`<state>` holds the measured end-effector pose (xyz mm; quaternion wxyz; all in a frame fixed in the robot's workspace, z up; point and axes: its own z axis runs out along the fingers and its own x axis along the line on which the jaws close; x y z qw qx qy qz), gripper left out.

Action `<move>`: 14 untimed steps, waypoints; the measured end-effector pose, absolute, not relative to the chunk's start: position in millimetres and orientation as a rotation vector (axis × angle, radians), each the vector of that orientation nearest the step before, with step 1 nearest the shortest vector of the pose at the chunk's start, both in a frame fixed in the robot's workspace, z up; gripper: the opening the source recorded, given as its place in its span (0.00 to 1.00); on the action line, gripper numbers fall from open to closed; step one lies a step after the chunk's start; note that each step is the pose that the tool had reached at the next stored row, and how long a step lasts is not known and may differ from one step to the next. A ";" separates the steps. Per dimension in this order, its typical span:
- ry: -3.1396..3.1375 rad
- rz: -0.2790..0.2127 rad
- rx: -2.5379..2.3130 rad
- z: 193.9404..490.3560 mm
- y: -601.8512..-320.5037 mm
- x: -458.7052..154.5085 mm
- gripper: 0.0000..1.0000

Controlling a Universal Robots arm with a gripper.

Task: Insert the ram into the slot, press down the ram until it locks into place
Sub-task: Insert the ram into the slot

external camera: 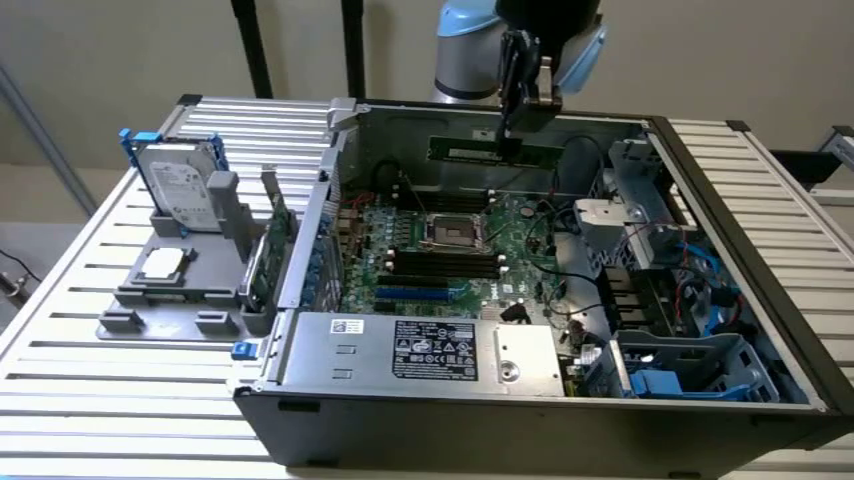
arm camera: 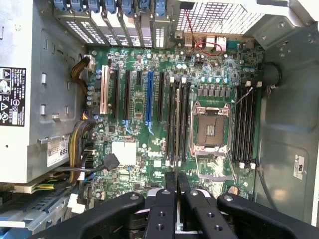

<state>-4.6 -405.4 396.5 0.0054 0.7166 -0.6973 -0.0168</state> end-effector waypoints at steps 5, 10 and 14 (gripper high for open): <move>-2.183 -0.052 2.244 387.0 -404.1 -18.1 0.13; -2.184 -0.048 2.247 377.8 -400.4 -36.1 0.13; -2.185 -0.044 2.249 370.6 -399.5 -47.1 0.13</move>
